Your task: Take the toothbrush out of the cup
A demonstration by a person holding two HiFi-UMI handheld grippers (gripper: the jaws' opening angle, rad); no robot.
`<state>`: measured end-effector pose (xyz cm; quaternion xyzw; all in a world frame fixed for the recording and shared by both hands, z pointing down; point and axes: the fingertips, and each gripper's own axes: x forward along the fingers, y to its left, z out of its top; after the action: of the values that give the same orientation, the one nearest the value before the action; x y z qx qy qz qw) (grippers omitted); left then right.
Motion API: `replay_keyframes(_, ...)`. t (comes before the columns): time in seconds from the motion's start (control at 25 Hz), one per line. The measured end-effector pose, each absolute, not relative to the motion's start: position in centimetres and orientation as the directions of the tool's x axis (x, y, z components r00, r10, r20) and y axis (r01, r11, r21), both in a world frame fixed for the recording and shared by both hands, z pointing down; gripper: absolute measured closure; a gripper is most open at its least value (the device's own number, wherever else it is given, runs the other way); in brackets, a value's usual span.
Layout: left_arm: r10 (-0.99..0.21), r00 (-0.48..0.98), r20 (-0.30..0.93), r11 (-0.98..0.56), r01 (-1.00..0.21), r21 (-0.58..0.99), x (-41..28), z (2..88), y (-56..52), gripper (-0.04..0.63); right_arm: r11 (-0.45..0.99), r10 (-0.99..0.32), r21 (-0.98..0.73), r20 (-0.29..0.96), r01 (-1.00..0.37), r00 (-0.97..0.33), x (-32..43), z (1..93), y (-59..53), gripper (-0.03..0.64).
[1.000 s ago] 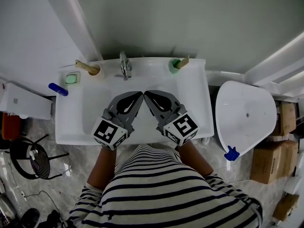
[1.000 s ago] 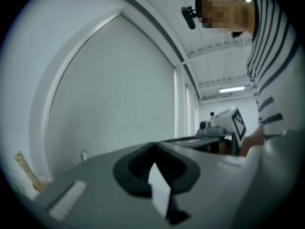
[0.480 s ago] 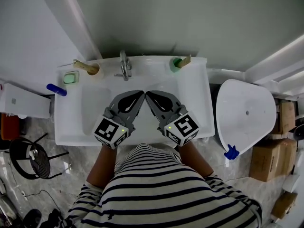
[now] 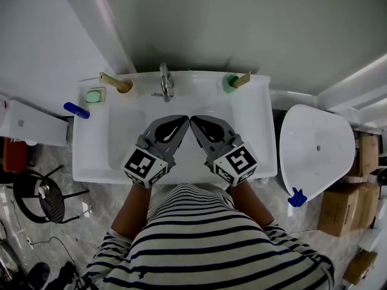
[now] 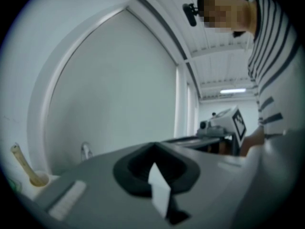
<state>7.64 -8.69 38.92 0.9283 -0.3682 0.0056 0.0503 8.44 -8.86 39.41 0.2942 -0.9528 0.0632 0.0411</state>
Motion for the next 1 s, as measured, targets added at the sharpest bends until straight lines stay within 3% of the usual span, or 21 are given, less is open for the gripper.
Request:
replay_keyframes(0.52,-0.694,0.718,0.051,-0.713,-0.696,0.089,3.3,39.2,-8.1,0.589,0.821,-0.550,-0.098,0.133,-0.563,-0.825,4.5,40.0,-8.2,0.609)
replay_keyframes(1.0,-0.664,0.747,0.037,-0.741,-0.663,0.104,-8.9,39.9,-9.0,0.589,0.749,-0.647,-0.062,0.143,-0.660,-0.749,-6.1,39.6,-9.5,0.609)
